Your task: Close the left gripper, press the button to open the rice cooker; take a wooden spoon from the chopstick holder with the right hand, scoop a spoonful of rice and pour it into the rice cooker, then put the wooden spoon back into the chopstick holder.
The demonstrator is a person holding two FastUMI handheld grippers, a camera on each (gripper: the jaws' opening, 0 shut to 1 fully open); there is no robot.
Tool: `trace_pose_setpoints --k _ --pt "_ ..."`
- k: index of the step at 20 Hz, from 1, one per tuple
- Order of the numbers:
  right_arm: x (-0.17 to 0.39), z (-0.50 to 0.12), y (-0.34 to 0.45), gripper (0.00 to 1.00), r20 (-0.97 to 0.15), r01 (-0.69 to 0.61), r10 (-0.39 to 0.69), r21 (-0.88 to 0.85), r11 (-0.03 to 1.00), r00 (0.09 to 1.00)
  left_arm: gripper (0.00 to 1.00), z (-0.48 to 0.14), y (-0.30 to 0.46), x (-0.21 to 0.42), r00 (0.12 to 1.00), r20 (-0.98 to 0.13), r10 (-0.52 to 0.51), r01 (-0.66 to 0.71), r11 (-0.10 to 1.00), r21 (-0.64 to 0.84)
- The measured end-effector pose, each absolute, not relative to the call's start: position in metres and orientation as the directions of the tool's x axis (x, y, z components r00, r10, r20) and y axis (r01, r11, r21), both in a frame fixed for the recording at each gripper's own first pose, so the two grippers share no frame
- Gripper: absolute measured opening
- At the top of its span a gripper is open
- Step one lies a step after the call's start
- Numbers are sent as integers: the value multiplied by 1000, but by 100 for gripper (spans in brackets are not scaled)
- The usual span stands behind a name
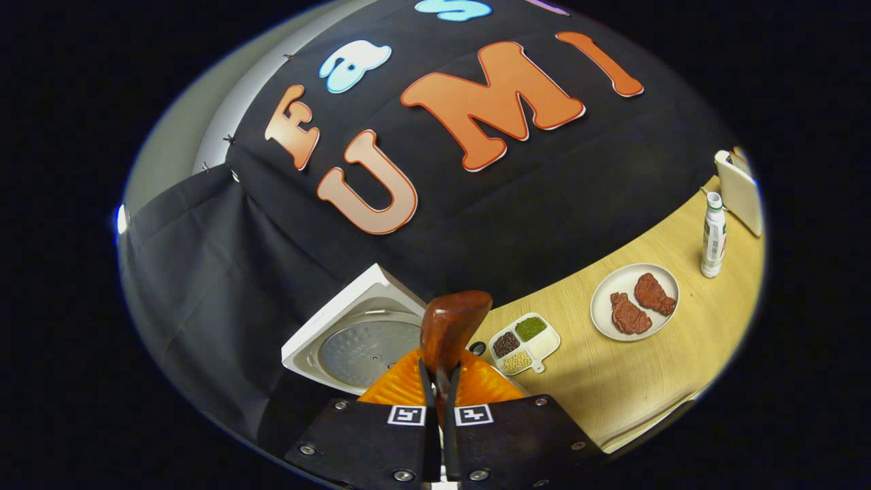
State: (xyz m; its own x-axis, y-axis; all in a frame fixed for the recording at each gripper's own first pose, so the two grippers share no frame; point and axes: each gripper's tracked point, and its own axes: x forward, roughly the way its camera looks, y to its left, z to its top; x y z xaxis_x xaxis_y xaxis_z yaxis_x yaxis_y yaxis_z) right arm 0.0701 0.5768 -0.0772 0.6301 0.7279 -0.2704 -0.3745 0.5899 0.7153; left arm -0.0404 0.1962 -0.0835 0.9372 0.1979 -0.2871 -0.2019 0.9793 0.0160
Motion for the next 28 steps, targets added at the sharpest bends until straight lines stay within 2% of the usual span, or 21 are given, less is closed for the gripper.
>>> trace_pose_setpoints --k 9,28 --pt "62 -55 589 1 -222 -531 722 544 650 656 100 -88 202 -46 934 -296 200 -209 978 1" --pt "30 -18 608 1 -141 -737 771 229 636 621 100 -91 201 -61 928 -299 224 -230 973 13"
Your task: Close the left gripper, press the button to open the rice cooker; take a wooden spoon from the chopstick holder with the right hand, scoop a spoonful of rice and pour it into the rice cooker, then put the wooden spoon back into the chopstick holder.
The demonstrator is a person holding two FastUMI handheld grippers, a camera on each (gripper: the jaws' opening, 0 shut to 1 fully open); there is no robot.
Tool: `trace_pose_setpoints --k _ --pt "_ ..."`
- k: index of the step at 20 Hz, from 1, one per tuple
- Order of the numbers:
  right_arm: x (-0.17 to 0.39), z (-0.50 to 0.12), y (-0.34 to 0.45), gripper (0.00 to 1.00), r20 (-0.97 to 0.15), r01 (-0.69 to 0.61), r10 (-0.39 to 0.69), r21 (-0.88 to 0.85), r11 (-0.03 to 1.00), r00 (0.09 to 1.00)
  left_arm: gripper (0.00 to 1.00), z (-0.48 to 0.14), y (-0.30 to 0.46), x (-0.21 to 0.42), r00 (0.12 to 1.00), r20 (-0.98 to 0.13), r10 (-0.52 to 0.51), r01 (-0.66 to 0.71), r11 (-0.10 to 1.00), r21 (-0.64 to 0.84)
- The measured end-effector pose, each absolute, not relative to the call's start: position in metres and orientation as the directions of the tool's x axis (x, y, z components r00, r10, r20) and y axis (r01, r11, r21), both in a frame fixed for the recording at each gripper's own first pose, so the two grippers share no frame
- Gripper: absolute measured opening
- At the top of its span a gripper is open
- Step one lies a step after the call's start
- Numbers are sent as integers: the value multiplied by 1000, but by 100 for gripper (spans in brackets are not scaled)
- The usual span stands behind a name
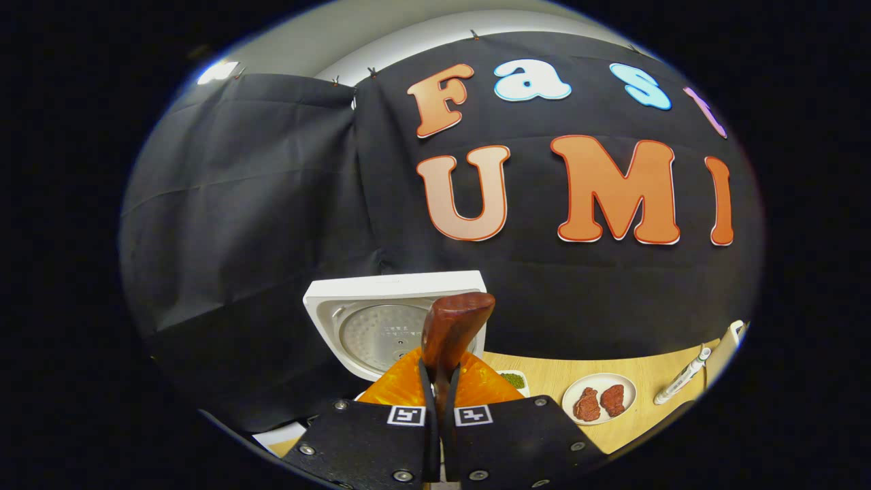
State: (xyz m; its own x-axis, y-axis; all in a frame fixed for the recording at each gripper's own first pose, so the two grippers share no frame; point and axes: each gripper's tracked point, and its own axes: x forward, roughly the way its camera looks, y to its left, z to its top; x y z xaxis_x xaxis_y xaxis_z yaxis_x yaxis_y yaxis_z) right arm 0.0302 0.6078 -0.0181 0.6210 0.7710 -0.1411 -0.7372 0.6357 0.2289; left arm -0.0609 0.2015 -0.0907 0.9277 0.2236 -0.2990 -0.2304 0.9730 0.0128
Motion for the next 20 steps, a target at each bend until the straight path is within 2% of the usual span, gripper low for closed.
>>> trace_pose_setpoints --k 14,20 --pt "1 -18 605 2 -94 -810 805 -18 586 585 100 -96 202 -70 922 -312 229 -235 972 18" --pt "17 -31 579 1 -144 -745 800 298 596 582 100 -84 189 -67 937 -284 204 -218 976 -17"
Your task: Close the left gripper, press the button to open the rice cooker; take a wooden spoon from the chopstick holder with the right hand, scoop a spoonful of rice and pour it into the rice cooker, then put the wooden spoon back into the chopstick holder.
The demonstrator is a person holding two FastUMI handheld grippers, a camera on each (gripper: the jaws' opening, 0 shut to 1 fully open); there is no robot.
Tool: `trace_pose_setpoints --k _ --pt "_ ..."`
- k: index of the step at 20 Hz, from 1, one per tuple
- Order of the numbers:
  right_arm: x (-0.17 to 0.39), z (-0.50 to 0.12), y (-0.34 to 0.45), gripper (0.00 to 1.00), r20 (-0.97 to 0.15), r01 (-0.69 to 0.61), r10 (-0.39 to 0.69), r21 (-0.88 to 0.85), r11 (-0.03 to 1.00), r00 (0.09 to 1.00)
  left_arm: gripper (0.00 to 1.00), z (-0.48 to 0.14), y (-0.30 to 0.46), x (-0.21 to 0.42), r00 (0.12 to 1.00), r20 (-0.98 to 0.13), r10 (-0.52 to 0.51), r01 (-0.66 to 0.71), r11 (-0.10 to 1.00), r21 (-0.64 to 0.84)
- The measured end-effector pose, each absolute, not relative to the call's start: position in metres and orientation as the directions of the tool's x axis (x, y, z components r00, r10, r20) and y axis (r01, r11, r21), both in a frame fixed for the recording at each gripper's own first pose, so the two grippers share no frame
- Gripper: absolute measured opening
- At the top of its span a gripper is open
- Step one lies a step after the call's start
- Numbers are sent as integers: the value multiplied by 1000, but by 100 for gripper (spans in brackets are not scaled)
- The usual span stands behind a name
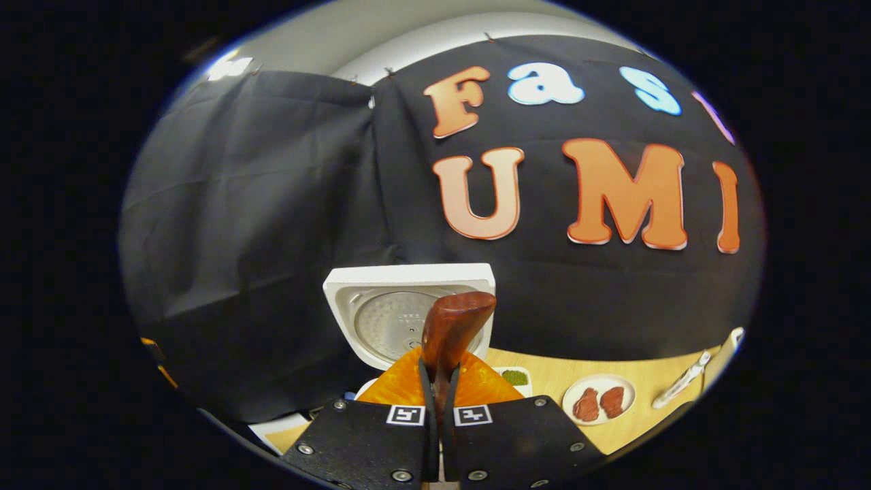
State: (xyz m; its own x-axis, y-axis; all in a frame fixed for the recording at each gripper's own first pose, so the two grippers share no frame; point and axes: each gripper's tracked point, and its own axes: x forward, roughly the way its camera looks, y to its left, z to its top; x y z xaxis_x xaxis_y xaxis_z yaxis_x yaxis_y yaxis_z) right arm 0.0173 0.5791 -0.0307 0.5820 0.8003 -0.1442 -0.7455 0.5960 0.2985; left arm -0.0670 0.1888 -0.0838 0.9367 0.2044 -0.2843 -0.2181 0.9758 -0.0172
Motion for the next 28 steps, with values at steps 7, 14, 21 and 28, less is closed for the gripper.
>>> trace_pose_setpoints --k 7,14,21,28 --pt "51 -39 495 1 -154 -511 785 680 525 600 100 -76 168 -56 951 -260 165 -173 985 -10" --pt "93 -65 353 1 -183 -341 637 718 607 749 100 -69 126 -39 967 -239 87 -99 994 -36" --pt "101 -105 220 1 -237 -180 480 718 673 845 100 -65 81 -21 972 -232 16 -31 998 -59" --pt "80 -163 125 1 -329 -1 337 714 700 882 100 -67 53 -4 970 -243 -29 17 999 -50"
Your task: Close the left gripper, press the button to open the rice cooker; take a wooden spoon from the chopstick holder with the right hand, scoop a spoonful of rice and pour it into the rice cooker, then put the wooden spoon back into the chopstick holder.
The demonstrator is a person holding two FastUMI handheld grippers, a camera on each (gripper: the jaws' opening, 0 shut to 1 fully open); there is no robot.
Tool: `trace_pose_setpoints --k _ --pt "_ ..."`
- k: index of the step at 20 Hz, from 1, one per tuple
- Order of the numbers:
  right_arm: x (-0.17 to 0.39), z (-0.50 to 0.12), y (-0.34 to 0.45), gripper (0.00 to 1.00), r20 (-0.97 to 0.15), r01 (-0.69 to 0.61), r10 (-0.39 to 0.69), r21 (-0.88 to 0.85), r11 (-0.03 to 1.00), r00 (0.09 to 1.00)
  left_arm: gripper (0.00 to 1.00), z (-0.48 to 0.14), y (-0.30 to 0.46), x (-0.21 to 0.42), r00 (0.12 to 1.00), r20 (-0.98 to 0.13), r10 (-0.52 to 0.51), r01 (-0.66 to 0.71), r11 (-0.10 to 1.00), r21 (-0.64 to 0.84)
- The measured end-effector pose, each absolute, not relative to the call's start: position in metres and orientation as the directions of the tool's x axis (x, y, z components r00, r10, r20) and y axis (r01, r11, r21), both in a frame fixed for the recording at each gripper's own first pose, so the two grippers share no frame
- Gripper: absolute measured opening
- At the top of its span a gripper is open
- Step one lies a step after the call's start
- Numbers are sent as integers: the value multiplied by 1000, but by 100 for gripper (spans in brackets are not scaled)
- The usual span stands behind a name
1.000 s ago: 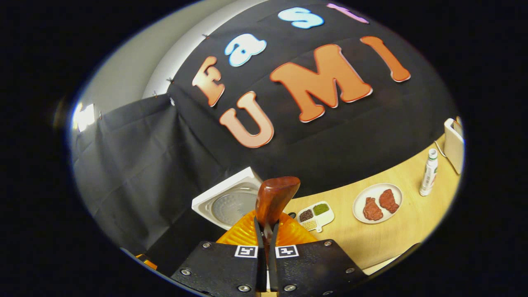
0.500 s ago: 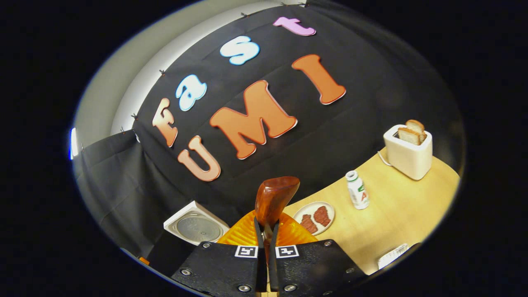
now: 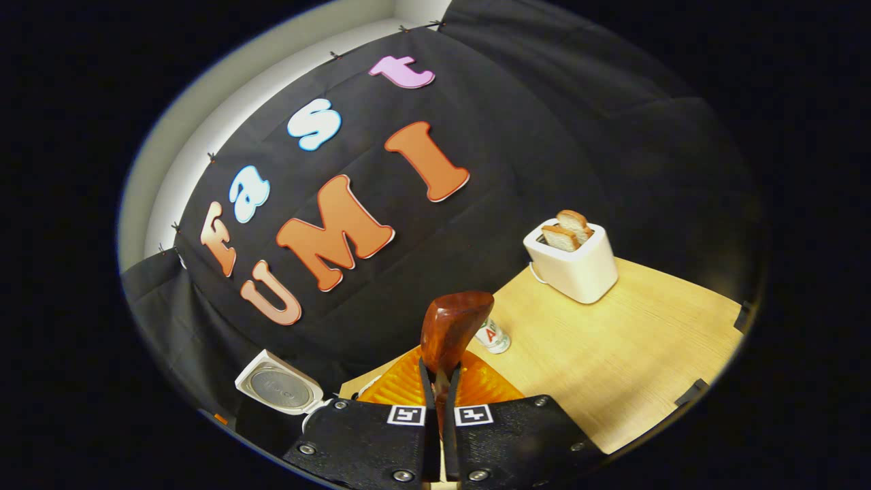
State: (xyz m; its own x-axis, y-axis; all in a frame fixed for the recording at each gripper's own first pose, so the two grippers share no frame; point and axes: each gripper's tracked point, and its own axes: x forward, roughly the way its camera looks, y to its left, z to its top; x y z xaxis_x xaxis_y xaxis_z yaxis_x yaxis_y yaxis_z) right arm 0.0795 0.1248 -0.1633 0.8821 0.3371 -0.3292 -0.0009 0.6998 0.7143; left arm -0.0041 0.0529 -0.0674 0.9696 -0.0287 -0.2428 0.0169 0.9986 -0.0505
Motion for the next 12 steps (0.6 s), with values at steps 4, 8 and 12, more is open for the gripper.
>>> trace_pose_setpoints --k 4,8,12 --pt "61 -197 99 1 -378 61 297 701 711 877 100 -64 41 3 970 -240 -45 33 998 -52" --pt "46 -225 86 1 -408 85 282 683 726 869 100 -63 29 7 968 -243 -58 49 998 -43" --pt "37 -259 88 1 -446 96 271 644 759 853 100 -61 25 11 967 -248 -61 53 998 -37"
